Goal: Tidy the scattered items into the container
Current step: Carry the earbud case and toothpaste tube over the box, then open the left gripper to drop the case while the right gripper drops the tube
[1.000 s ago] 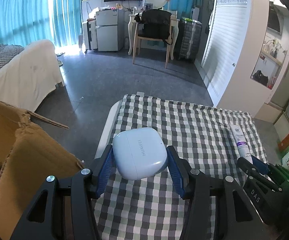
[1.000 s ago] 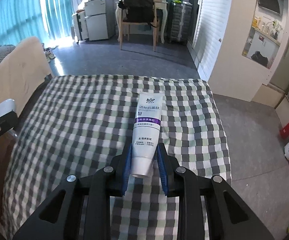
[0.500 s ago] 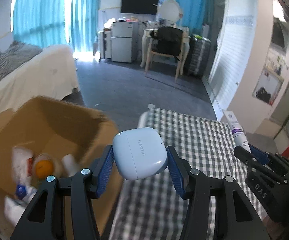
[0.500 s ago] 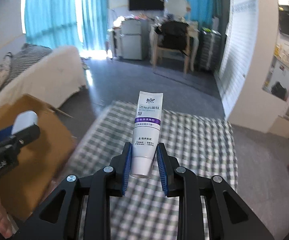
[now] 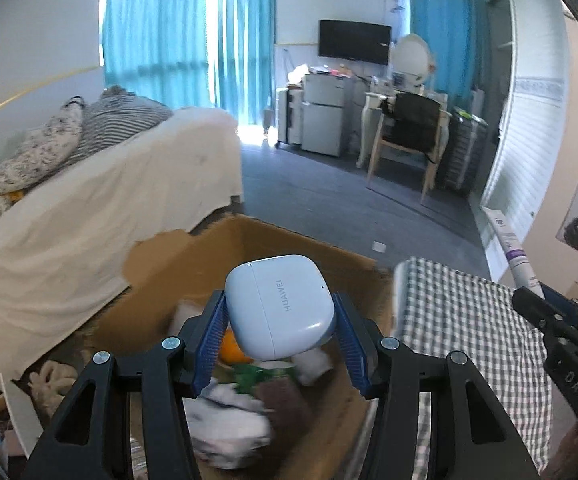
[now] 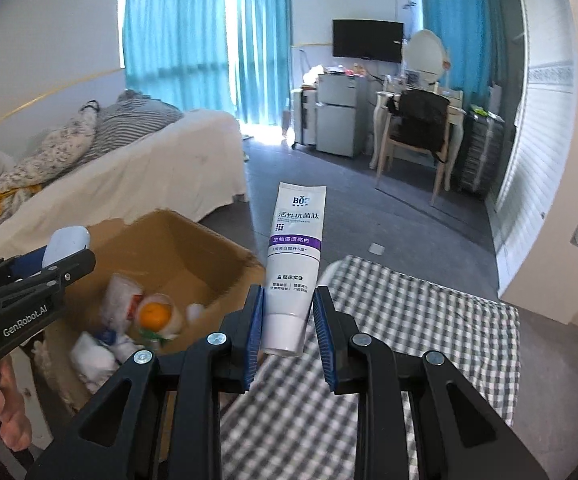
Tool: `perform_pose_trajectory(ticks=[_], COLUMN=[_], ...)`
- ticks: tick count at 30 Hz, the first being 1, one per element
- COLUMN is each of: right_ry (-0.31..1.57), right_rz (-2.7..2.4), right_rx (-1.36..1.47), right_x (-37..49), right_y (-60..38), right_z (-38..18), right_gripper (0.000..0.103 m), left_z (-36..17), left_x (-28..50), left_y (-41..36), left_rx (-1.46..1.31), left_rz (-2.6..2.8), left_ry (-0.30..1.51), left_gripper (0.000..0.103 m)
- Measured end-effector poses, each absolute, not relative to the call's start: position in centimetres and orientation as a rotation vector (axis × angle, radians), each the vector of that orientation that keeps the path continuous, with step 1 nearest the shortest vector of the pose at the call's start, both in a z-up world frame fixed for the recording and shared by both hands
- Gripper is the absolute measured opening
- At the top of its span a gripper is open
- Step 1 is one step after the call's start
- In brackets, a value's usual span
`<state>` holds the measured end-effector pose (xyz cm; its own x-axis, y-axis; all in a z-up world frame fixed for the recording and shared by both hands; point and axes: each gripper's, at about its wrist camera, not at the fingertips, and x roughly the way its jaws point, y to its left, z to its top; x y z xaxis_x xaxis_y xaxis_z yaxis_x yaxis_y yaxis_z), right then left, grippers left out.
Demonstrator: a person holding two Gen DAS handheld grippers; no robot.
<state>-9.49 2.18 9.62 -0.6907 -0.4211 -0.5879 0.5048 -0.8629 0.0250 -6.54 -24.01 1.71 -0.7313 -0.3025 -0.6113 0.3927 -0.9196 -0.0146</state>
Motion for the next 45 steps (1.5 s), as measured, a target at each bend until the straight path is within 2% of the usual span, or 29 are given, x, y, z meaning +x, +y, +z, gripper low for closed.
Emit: perform_pose_trajectory(ticks=[14,31,33,36,45], right_ry=[0.24,0.271,0.272,0.273,0.28], right_rz=[-2.438,-2.394,-2.389,-2.382,-2.376], right_rx=[0.809,0.909,0.916,0.926,0.94], right_x=[-8.0,-10.7,-10.9,-11.1,-11.2], right_y=[-1.5,-5.3,-5.6,-6.0,-6.5], right_z=[9.8,5.8,5.5,5.1,4.7], right_gripper=[0.025,0.025,0.025,0.025,0.025], left_z=[0.7,-4.4,-4.6,-4.4,-3.8], left_x=[-5.4,-8.2,-8.3,-8.2,-8.0], left_y=[-28.1,-31.0,-31.2,-31.5,-32.1], left_rx=[0.905,1.032,1.033,1.016,0.995], left_rz=[-2.574,-2.515,-2.508,-2.503,-2.508], left_ry=[0.231,0.245,0.238,0.235,0.237], left_gripper=[0.054,0.054,0.056,0.07,0.071])
